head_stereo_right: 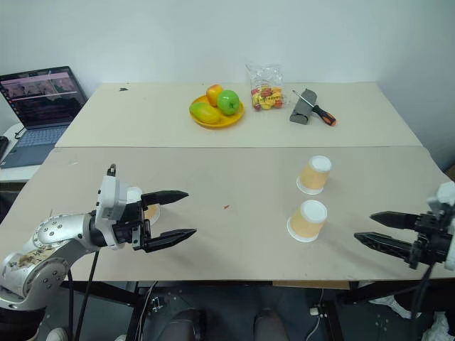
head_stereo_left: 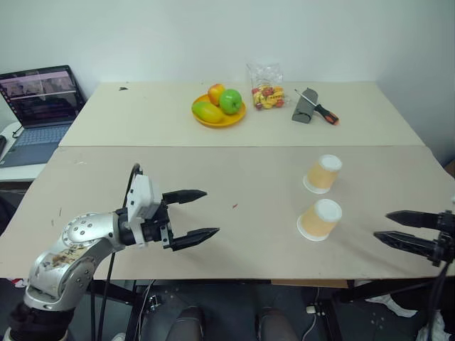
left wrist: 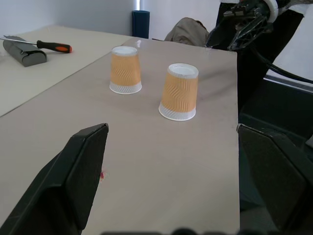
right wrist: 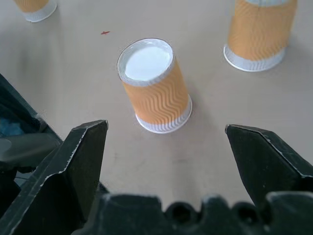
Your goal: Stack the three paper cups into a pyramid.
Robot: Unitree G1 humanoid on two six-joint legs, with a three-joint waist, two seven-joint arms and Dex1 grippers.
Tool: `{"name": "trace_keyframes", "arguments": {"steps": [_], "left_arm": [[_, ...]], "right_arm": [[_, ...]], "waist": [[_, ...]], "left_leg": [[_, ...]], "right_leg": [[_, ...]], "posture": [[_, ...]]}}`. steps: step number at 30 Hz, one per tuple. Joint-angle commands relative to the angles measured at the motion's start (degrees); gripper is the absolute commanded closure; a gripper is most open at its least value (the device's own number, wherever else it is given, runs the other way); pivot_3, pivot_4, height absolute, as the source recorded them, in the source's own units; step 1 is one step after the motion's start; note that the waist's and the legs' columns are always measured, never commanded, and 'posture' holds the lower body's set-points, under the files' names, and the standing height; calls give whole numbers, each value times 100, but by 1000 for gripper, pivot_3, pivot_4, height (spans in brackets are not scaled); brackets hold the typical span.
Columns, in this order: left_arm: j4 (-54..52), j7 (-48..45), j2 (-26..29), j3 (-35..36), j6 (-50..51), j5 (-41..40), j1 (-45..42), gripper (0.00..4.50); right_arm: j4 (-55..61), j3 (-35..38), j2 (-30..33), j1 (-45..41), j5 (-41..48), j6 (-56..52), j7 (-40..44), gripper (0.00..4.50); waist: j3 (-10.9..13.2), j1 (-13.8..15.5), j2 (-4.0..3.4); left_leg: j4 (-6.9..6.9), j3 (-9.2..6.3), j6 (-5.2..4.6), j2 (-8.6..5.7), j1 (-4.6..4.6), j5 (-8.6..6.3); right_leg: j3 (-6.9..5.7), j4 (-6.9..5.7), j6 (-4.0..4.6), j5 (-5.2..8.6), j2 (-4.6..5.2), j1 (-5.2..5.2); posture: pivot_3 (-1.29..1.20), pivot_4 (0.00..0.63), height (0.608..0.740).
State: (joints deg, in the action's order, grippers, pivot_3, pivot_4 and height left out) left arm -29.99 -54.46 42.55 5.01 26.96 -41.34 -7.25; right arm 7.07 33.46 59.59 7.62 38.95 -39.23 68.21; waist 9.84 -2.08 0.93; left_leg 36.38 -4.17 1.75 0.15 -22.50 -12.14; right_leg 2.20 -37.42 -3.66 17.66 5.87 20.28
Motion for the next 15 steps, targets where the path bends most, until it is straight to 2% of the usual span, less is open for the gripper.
{"name": "trace_keyframes", "arguments": {"steps": [1,15], "left_arm": [[-18,-187,90,106,-164,66,-74,0],[274,-168,26,83,-184,352,-427,0]], "right_arm": [[227,-264,-177,-298,56,-83,-335,21],[373,-1318,-567,-756,-395,216,-826,21]], "waist": [[0,26,-1],[0,130,-2]], "left_leg": [[0,0,0,-1,-7,0],[1,-7,-5,0,-31,-3]], "right_leg": [[0,3,0,0,0,4],[-2,25,-2,-2,-3,16]], "posture": [[0,150,740],[0,150,740]]}}
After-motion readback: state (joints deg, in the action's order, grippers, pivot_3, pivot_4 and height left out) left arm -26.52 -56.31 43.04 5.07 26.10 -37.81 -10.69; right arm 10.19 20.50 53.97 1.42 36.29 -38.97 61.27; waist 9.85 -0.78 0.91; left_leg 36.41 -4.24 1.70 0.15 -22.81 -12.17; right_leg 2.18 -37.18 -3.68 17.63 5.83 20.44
